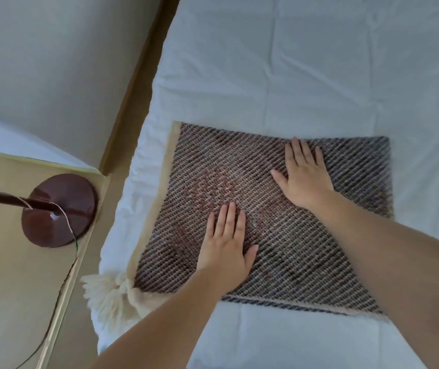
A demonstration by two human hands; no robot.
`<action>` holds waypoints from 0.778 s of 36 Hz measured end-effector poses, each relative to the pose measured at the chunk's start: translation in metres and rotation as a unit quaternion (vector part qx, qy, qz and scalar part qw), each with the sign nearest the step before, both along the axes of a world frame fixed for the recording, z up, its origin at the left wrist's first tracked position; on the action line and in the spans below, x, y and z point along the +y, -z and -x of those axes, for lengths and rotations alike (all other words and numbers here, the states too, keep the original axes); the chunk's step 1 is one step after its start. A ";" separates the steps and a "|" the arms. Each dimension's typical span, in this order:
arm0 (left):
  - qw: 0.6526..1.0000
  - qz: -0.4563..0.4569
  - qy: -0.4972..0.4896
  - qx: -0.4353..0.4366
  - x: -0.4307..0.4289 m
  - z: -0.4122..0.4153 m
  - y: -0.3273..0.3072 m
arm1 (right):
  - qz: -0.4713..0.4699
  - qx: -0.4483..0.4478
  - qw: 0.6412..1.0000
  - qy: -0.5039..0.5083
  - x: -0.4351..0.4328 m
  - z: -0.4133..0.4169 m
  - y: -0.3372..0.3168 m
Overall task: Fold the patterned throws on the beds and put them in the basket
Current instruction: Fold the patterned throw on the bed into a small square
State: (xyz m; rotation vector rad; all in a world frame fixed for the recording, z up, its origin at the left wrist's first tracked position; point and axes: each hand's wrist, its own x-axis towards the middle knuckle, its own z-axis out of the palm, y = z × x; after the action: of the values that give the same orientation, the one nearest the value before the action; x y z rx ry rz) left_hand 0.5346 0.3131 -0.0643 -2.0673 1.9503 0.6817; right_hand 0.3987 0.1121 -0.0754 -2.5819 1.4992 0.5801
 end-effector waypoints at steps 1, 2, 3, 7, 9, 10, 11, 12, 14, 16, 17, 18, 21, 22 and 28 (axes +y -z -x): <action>1.000 0.002 0.008 0.002 -0.004 0.011 0.001 | -0.001 0.001 1.000 0.007 -0.004 0.013 0.000; 1.000 0.004 0.017 0.006 -0.008 0.023 0.002 | -0.001 0.001 1.000 0.012 -0.009 0.025 -0.001; 1.000 0.005 0.027 0.010 -0.012 0.035 0.003 | 0.002 0.001 1.000 0.015 -0.013 0.037 -0.001; 0.996 0.016 0.079 0.025 -0.030 0.085 0.007 | 0.015 0.008 0.999 0.035 -0.032 0.087 -0.001; 0.993 0.021 0.108 0.038 -0.038 0.113 0.010 | 0.018 0.002 0.998 0.055 -0.042 0.108 0.002; 0.991 0.023 0.120 0.049 -0.042 0.128 0.011 | 0.016 -0.005 0.998 0.062 -0.046 0.116 0.003; 0.989 0.026 0.133 0.059 -0.045 0.143 0.012 | 0.013 -0.011 0.998 0.063 -0.049 0.123 0.004; 0.986 0.029 0.147 0.068 -0.048 0.158 0.013 | 0.008 -0.016 0.998 0.059 -0.051 0.128 0.004; 0.980 0.030 0.179 0.084 -0.052 0.183 0.014 | -0.003 -0.025 0.999 0.042 -0.053 0.135 0.004; 0.972 0.027 0.211 0.097 -0.051 0.200 0.016 | -0.006 -0.031 0.999 0.017 -0.048 0.141 0.004; 0.968 0.022 0.227 0.100 -0.048 0.206 0.017 | -0.007 -0.034 0.999 0.002 -0.042 0.145 0.004; 0.965 0.016 0.240 0.102 -0.044 0.210 0.017 | -0.012 -0.038 0.999 -0.010 -0.034 0.150 0.005; 0.959 0.016 0.264 0.106 -0.029 0.217 0.020 | -0.028 -0.068 0.997 -0.019 -0.002 0.168 0.010; 0.955 0.016 0.276 0.105 -0.023 0.220 0.020 | -0.032 -0.076 0.996 -0.020 0.009 0.175 0.012; 0.937 0.005 0.339 0.078 0.003 0.233 0.020 | -0.056 -0.121 0.990 -0.047 0.071 0.209 0.022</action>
State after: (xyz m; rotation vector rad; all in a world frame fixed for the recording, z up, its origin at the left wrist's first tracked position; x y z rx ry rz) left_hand 0.3013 0.3165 -0.0844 -1.2125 2.5338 0.6758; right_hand 0.1901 0.1831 -0.0973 -2.5393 1.2388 0.3331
